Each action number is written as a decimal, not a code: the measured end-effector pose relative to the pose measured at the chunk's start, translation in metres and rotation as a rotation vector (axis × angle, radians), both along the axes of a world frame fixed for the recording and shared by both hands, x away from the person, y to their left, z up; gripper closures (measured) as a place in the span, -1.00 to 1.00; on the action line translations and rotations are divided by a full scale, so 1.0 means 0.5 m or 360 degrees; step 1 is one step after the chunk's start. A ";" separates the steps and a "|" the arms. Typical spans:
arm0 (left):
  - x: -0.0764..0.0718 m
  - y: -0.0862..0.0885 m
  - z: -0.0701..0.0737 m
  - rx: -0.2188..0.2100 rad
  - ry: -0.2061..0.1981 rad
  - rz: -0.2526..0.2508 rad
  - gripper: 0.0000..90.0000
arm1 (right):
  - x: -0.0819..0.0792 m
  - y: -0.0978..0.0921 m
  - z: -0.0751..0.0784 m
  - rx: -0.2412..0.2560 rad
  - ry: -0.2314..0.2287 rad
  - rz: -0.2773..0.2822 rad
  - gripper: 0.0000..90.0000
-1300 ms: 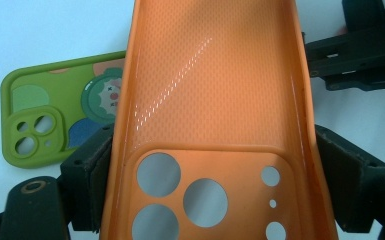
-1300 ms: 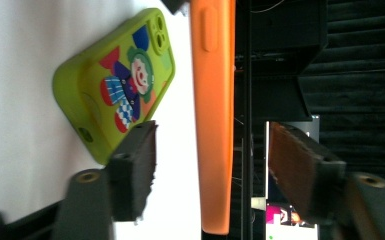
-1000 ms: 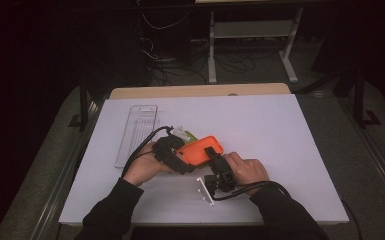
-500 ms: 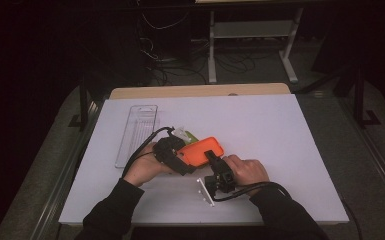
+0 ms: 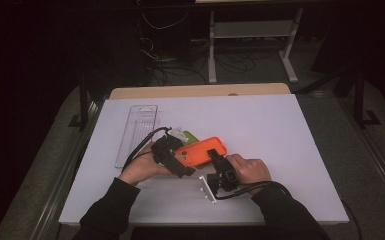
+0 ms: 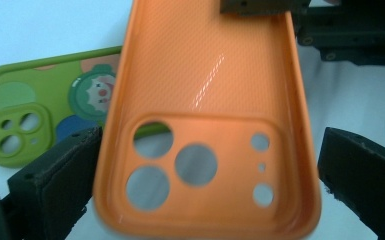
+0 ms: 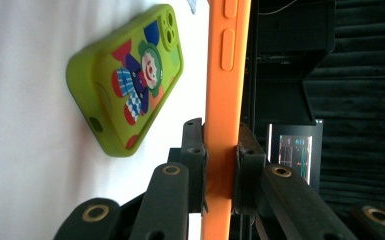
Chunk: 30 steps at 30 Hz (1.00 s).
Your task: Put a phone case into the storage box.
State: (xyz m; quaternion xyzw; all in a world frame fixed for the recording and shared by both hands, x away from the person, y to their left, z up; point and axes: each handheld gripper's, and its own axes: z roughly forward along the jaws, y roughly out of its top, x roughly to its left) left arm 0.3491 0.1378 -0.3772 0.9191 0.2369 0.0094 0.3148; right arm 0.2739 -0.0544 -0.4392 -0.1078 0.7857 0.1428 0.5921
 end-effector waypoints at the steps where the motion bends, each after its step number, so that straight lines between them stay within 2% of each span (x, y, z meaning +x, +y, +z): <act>1: 0.000 0.003 0.001 -0.0008 0.0002 0.0003 -1.00 | 0.001 -0.002 0.002 0.0003 -0.0001 -0.0007 0.73; 5: -0.002 0.012 0.007 -0.0023 -0.0014 -0.0004 -1.00 | 0.006 -0.016 0.009 0.0038 -0.0004 -0.0024 0.73; 8: -0.003 0.017 0.009 -0.0031 -0.0036 -0.0006 -1.00 | 0.007 -0.024 0.012 0.0007 0.0022 -0.0026 0.73; 9: -0.003 0.018 0.010 -0.0034 -0.0043 -0.0010 -1.00 | 0.008 -0.031 0.018 0.0045 0.0033 -0.0043 0.73; 11: -0.003 0.023 0.011 -0.0022 -0.0048 -0.0012 -1.00 | 0.007 -0.035 0.020 0.0051 0.0045 -0.0054 0.73; 13: -0.003 0.024 0.009 -0.0032 -0.0062 0.0003 -1.00 | 0.010 -0.048 0.028 0.0116 0.0092 -0.0080 0.73; 15: 0.000 0.026 0.010 -0.0002 -0.0081 -0.0030 -1.00 | 0.012 -0.056 0.030 0.0176 0.0147 -0.0110 0.73; 16: -0.002 0.024 0.008 -0.0030 -0.0082 -0.0009 -1.00 | 0.013 -0.059 0.031 0.0211 0.0169 -0.0124 0.73; 17: -0.002 0.024 0.008 -0.0030 -0.0082 -0.0009 -1.00 | 0.016 -0.061 0.033 0.0237 0.0190 -0.0126 0.73; 18: -0.003 0.026 0.009 -0.0013 -0.0072 -0.0020 -1.00 | 0.016 -0.061 0.033 0.0237 0.0190 -0.0126 0.73; 19: -0.003 0.025 0.008 -0.0020 -0.0076 -0.0020 -1.00 | 0.016 -0.063 0.033 0.0275 0.0211 -0.0146 0.73; 20: -0.003 0.026 0.007 -0.0019 -0.0075 -0.0018 -1.00 | 0.020 -0.066 0.035 0.0252 0.0210 -0.0134 0.73; 23: -0.003 0.026 0.006 -0.0029 -0.0071 0.0004 -1.00 | 0.025 -0.072 0.036 0.0302 0.0268 -0.0153 0.73; 24: 0.000 0.028 0.006 -0.0008 -0.0078 -0.0014 -1.00 | 0.026 -0.076 0.036 0.0359 0.0328 -0.0182 0.73; 25: 0.000 0.028 0.005 -0.0007 -0.0078 -0.0011 -1.00 | 0.026 -0.076 0.037 0.0415 0.0358 -0.0190 0.73; 26: 0.000 0.028 0.005 -0.0007 -0.0078 -0.0011 -1.00 | 0.026 -0.076 0.037 0.0415 0.0358 -0.0190 0.73; 27: -0.001 0.027 0.004 -0.0022 -0.0077 0.0006 -1.00 | 0.028 -0.078 0.041 0.0457 0.0378 -0.0197 0.73; 30: 0.000 0.026 0.000 -0.0027 -0.0072 0.0020 -1.00 | 0.032 -0.078 0.041 0.0507 0.0427 -0.0204 0.73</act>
